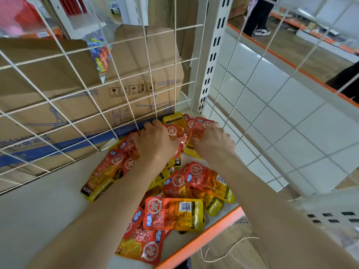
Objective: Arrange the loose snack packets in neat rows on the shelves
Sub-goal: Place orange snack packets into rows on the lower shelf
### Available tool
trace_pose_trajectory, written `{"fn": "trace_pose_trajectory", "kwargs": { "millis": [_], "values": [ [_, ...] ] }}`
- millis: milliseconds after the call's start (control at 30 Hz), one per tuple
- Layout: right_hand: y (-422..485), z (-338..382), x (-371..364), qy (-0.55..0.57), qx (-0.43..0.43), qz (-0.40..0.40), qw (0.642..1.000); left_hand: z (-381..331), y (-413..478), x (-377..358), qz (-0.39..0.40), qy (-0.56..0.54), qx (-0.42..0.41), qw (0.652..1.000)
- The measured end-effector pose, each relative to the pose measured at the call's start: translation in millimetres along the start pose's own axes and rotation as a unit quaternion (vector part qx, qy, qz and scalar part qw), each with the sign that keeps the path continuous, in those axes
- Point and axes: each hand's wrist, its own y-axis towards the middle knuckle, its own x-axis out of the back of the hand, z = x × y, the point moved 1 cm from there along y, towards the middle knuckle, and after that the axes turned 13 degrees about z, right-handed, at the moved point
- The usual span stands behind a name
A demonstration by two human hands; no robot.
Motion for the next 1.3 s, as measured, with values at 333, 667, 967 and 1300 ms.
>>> {"fn": "trace_pose_trajectory", "kwargs": {
  "millis": [333,667,967,1300],
  "values": [
    [6,-17,3,0.306,0.092,0.026,0.947,4,9,14,0.008,-0.421,-0.012,0.907],
    [-51,-1,38,0.529,0.194,0.104,0.82,31,-33,90,0.017,-0.656,-0.079,0.751],
    [-174,14,52,0.612,0.254,0.186,0.725,70,-158,120,0.016,-0.657,-0.141,0.741],
    [-334,22,3,0.705,0.238,0.318,0.587,155,-312,118,-0.043,-0.681,-0.158,0.713]
  ]
}}
